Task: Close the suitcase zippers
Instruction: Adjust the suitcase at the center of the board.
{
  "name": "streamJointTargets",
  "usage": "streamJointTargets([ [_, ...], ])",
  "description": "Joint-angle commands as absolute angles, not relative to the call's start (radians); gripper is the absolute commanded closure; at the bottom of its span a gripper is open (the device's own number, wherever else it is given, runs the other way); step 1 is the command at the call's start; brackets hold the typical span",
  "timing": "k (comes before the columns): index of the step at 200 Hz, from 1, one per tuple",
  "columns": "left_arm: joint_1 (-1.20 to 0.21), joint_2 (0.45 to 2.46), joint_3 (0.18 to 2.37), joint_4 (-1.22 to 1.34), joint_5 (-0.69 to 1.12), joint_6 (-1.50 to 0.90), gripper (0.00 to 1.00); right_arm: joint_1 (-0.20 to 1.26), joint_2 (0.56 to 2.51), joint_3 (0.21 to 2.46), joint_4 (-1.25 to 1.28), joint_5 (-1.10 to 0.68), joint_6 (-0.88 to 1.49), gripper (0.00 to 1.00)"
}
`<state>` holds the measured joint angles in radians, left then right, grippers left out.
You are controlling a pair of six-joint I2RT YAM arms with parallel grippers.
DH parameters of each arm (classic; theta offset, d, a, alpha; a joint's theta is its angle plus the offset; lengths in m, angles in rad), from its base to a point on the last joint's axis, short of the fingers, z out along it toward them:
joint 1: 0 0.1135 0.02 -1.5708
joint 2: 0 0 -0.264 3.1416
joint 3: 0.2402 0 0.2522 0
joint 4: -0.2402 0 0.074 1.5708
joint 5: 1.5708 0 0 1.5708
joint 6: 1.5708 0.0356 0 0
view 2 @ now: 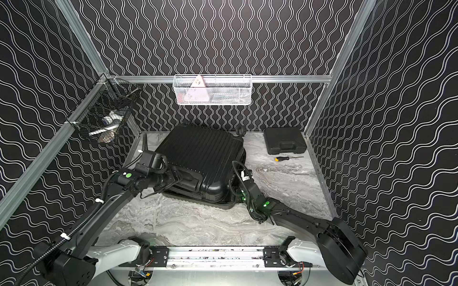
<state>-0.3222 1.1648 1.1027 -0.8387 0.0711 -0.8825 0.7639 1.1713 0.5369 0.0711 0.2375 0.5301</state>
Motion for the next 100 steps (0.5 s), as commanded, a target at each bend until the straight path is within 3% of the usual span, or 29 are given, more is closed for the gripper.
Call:
streamJointTargets([
  [1,-0.345,1.198,1.113,-0.860,-0.013,-0.984,0.28,0.764,1.133,0.537,0.029,0.307,0.492,0.28],
  [52,-0.437,1.282,1.176,-0.888,-0.066,-1.094,0.30,0.763,1.058,0.538,-0.030,0.353,0.467,0.25],
  [76,-0.457,1.300,1.181,-0.910,-0.148,-1.096,0.43,0.760,1.031,0.538,-0.048,0.385,0.454,0.24],
  [100,-0.455,1.335,1.206,-0.939,-0.259,-1.037,0.48,0.746,0.997,0.538,-0.072,0.406,0.438,0.22],
])
